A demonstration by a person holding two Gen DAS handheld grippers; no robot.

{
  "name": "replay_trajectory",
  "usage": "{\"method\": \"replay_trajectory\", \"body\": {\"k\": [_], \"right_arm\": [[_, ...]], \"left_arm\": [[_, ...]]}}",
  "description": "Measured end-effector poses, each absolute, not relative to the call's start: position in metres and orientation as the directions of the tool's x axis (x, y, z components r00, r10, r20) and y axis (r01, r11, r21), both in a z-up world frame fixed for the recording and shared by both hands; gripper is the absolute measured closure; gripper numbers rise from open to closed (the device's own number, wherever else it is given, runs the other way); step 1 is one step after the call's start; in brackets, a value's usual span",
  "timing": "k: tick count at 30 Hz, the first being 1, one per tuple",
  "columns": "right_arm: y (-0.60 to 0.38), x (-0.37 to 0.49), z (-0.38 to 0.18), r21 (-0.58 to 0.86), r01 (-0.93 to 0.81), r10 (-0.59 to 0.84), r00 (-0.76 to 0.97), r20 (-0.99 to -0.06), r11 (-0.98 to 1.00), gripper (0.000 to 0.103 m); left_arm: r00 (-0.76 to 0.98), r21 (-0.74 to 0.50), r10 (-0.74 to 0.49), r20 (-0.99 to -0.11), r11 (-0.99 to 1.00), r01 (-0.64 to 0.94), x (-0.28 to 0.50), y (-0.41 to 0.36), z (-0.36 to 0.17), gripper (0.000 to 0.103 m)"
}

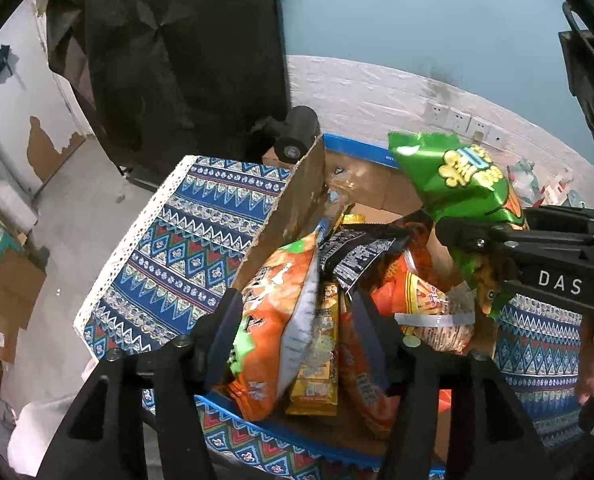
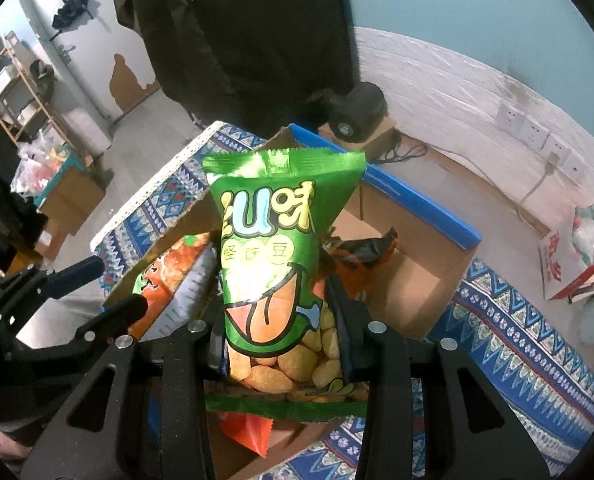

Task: Organize snacks
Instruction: 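Open both grippers to drop the bags into the box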

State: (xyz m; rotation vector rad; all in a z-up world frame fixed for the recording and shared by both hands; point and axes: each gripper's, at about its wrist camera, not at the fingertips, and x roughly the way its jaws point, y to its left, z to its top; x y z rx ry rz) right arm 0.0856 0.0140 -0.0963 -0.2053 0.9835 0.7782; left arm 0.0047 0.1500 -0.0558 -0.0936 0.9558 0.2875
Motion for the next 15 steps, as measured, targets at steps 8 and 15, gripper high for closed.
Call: {"method": "replay_trajectory", "body": {"k": [8, 15], "right_arm": [[0.007, 0.084, -0.087, 0.196, -0.678, 0.52, 0.314, -0.794, 0.709, 0.058], [-0.011, 0.073, -0.067, 0.188, -0.667, 0.527, 0.351, -0.774, 0.721, 0.046]], "left_arm": [[0.552, 0.034, 0.198, -0.81, 0.956, -0.292, 0.001, 0.151, -0.048, 0.036], [0.583, 0.041, 0.18, -0.792, 0.969, -0.243, -0.007, 0.137, -0.033, 0.034]]}}
